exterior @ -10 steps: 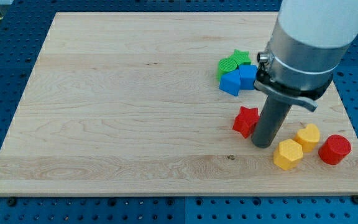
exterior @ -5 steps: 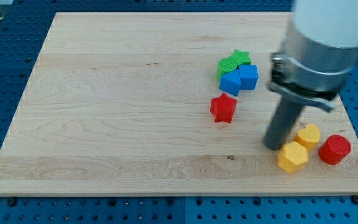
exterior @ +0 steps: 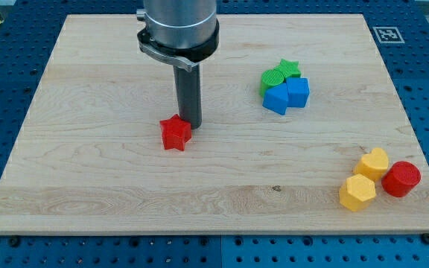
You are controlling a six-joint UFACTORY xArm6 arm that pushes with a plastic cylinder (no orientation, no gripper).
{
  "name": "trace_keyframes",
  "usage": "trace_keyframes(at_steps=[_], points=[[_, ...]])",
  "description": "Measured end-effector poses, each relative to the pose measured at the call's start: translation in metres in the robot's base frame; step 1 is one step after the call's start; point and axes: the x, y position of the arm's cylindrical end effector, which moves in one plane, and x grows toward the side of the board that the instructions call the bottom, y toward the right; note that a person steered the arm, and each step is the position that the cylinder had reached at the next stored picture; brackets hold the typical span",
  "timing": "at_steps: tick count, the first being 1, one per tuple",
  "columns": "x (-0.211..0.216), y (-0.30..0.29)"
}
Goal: Place the red star to the left of green blocksblue blocks
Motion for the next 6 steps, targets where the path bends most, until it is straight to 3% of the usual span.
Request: trace_keyframes(at_steps=[1, 2, 3, 5, 6], points=[[0.017, 0.053], [0.061, 0.054], [0.051, -0.011], [-0.066, -0.134], [-0.070, -0.127]])
